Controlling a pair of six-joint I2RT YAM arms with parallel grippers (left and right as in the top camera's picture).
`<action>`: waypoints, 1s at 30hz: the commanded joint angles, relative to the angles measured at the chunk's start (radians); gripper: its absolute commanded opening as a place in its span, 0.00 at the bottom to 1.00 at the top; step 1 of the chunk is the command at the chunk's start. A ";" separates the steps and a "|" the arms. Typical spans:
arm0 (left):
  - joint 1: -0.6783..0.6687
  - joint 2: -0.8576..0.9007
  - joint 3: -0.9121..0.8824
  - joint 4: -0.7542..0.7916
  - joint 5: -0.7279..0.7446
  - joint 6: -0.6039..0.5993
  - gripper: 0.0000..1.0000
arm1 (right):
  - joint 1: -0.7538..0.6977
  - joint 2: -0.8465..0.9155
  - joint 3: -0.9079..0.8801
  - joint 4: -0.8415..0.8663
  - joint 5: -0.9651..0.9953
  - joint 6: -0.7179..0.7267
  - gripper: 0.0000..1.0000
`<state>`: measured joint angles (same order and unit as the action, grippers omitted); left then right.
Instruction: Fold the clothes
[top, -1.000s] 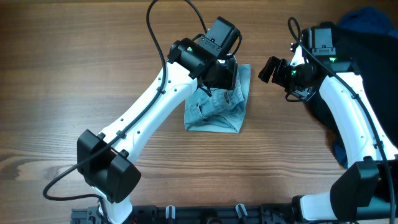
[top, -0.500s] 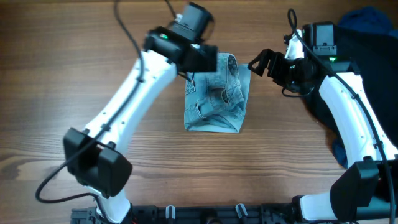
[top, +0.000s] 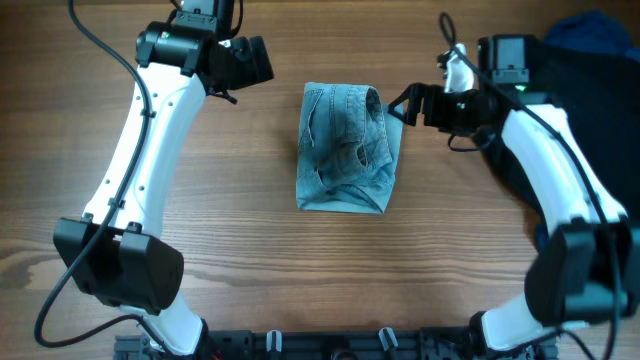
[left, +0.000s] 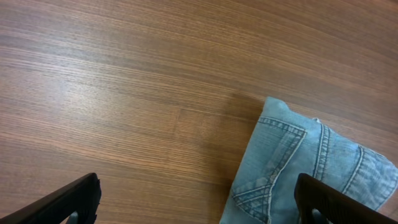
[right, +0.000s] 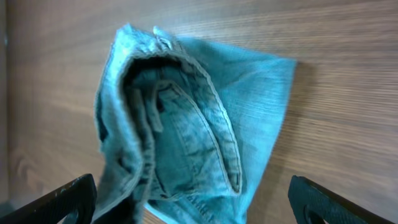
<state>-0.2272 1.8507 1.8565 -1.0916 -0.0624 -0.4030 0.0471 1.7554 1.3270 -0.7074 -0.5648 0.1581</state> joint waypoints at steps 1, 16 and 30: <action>0.000 -0.026 0.023 0.000 0.013 -0.009 1.00 | 0.002 0.095 0.022 0.031 -0.112 -0.081 1.00; 0.000 -0.026 0.023 -0.004 0.013 -0.010 1.00 | 0.048 0.211 0.022 0.177 -0.198 -0.055 1.00; 0.000 -0.025 0.023 -0.026 0.013 -0.009 1.00 | 0.065 0.266 0.022 0.119 -0.272 -0.132 1.00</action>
<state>-0.2272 1.8507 1.8565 -1.1179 -0.0547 -0.4030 0.1089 2.0048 1.3304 -0.5804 -0.7483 0.0761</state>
